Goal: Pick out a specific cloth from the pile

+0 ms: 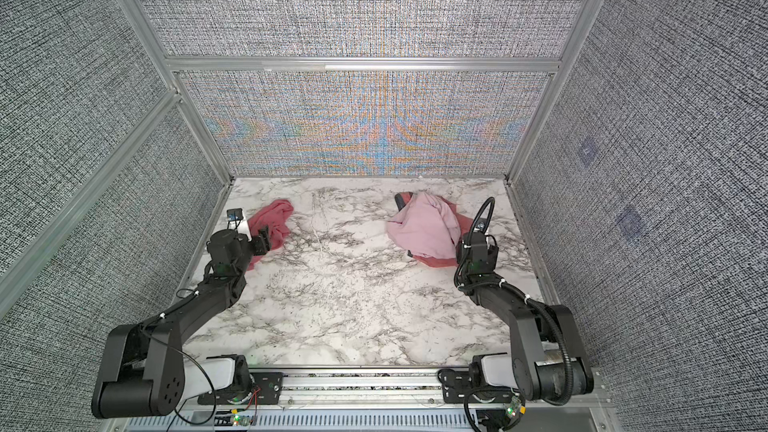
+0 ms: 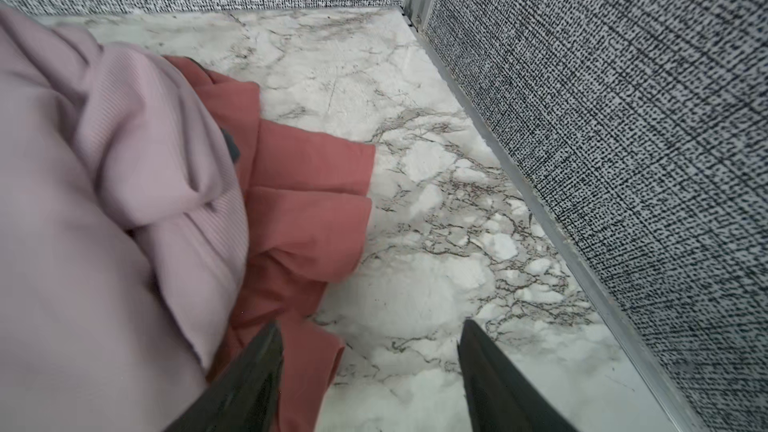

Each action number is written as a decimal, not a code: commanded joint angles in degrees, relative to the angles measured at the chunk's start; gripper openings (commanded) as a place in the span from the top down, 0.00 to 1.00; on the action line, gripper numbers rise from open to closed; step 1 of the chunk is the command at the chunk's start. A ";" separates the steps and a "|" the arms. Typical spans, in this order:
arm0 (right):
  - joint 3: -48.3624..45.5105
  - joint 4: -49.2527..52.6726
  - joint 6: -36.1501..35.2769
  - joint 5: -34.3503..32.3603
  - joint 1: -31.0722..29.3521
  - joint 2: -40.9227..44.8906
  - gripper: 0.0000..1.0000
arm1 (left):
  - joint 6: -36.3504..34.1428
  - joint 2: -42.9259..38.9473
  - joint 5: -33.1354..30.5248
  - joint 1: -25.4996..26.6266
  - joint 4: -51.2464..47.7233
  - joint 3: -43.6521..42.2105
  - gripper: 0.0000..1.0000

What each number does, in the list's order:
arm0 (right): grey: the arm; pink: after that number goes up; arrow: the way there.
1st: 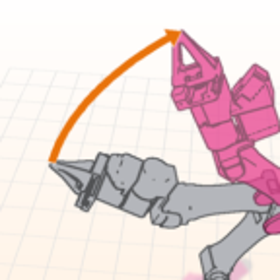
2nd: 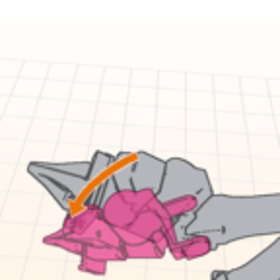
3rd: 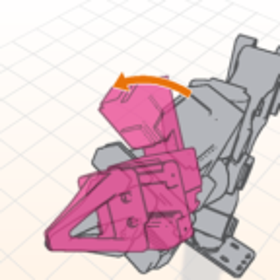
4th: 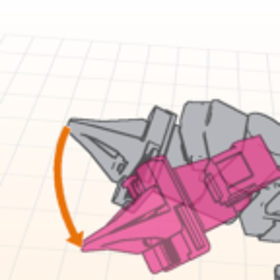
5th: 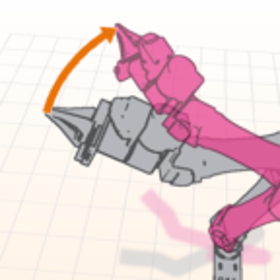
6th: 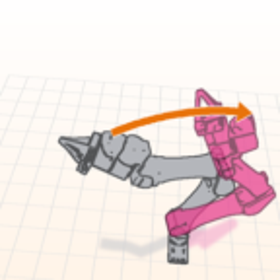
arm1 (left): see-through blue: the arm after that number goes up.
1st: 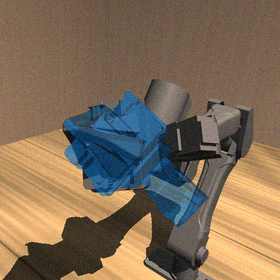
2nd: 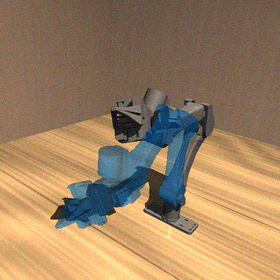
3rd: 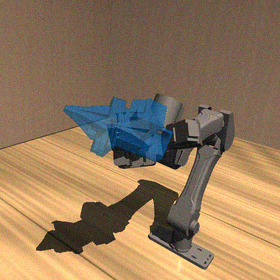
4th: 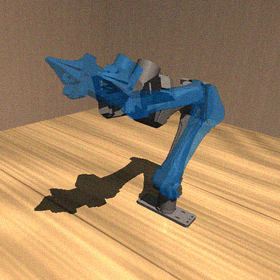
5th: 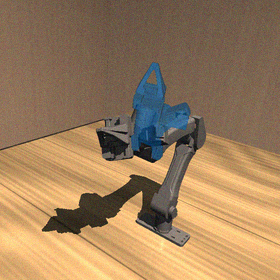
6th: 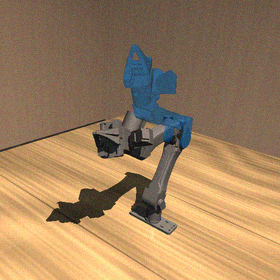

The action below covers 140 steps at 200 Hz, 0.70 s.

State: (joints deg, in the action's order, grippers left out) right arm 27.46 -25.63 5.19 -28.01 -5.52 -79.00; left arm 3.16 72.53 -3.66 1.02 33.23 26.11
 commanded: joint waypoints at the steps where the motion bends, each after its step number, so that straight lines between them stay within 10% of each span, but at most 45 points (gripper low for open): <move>1: -3.15 -16.63 -4.47 -1.94 0.37 -2.75 0.31 | -3.62 -0.50 -6.62 0.03 11.12 -3.35 0.29; 70: -9.84 -33.75 -4.89 6.39 1.65 -7.00 0.30 | -0.82 5.60 -6.11 0.02 28.59 -13.52 0.29; 116: -11.82 -37.34 -4.68 10.23 2.62 -7.87 0.29 | -4.06 17.88 -2.27 0.03 61.66 -23.60 0.28; 140: -11.62 -37.76 -5.08 11.60 2.82 -9.44 0.28 | -3.65 16.28 -1.52 0.04 58.89 -23.72 0.27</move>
State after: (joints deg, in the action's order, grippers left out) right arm 15.68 -60.23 0.54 -18.81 -2.94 -88.23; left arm 0.23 89.30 -7.18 1.02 81.87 2.02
